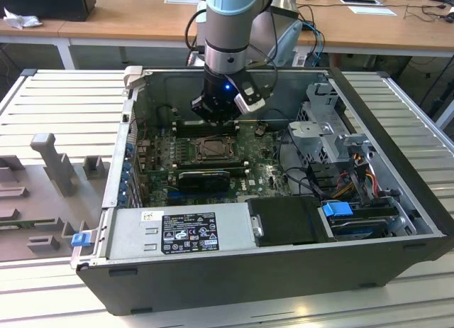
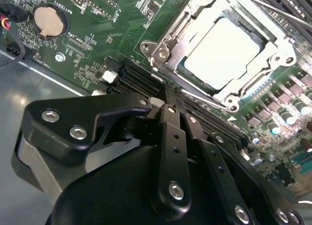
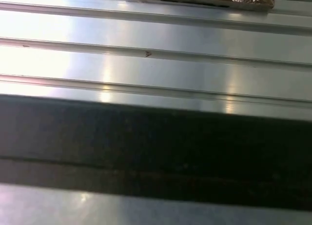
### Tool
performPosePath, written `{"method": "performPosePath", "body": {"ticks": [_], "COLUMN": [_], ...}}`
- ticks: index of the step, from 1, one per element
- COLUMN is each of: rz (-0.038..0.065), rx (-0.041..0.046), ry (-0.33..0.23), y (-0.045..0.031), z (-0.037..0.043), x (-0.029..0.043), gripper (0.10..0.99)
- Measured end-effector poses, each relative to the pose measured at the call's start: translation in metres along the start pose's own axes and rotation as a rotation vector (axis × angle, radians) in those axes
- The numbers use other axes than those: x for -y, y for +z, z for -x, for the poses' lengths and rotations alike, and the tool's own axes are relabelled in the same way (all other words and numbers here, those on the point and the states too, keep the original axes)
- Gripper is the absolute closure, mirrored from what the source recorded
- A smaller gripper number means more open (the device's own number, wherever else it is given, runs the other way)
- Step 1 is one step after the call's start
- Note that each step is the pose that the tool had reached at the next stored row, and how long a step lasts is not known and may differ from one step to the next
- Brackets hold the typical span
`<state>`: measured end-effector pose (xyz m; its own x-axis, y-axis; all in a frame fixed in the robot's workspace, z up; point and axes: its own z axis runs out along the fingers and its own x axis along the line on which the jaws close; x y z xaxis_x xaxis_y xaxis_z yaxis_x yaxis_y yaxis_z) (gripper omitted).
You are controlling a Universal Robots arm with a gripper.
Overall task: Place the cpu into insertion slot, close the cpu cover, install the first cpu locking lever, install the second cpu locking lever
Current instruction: 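Install the first cpu locking lever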
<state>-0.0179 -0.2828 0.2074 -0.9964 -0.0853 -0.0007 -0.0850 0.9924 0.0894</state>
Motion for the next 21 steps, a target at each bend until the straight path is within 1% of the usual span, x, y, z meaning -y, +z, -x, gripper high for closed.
{"method": "performPosePath", "body": {"ticks": [3, 7, 10, 11, 12, 14, 15, 18, 20, 21], "rz": [-0.001, -0.01, -0.011, -0.013, -0.011, -0.003, -0.002, 0.001, -0.001, -0.001], "rx": [-0.0003, -0.0009, -0.0012, -0.0021, -0.002, -0.0007, -0.0006, 0.001, -0.0004, -0.0001], "ry": [-0.002, -0.002, -0.002, -0.002, -0.002, -0.003, -0.002, -0.003, -0.003, -0.003], "y": [0.0029, 0.0044, 0.0057, 0.0075, 0.0079, 0.0082, 0.0082, 0.006, -0.0024, -0.0055], "z": [0.0004, 0.0009, 0.001, 0.0008, 0.0009, 0.0011, 0.0011, 0.0014, 0.0012, 0.0012], "x": [0.0003, 0.0004, 0.0006, 0.001, 0.0011, 0.0009, 0.0009, 0.0003, -0.0001, -0.0004], "gripper": [0.98, 0.98, 0.98, 0.98, 0.98, 0.98, 0.98, 0.98, 0.98, 0.98]}}
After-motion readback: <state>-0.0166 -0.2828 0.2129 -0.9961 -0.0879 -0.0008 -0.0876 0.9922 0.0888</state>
